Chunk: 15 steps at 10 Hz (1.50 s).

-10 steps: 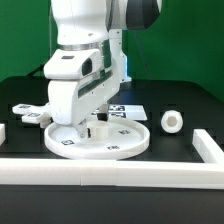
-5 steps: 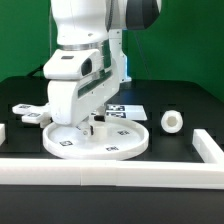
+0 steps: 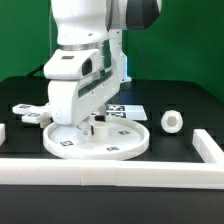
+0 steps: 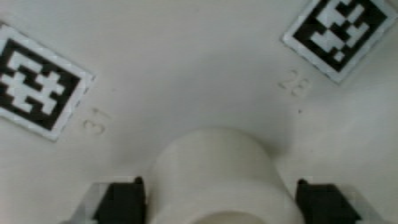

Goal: Assemble round table

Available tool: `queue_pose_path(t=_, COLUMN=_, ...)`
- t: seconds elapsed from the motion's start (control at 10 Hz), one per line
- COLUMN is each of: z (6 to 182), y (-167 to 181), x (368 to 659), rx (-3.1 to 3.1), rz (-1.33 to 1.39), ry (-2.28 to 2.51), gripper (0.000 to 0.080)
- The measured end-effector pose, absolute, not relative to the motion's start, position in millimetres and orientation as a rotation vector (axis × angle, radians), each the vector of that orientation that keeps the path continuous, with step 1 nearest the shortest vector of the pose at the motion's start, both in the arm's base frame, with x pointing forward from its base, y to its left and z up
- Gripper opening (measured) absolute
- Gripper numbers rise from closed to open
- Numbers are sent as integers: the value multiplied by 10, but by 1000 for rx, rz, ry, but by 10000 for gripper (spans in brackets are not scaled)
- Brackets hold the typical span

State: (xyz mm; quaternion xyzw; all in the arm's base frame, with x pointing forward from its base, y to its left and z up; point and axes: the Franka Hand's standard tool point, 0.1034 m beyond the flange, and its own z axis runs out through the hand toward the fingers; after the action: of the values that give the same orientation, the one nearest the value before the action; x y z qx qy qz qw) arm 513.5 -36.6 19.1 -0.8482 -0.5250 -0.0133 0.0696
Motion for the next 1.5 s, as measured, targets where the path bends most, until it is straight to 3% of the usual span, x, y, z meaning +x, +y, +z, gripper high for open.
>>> queue_pose_path(t=1.0, z=174, y=312, x=5518, rx=-2500, rz=-73, ry=-1662, gripper=409)
queue_pose_path(t=1.5, z=176, y=324, x=5542, rx=-2510, rz=-50, ry=-1698, gripper=441)
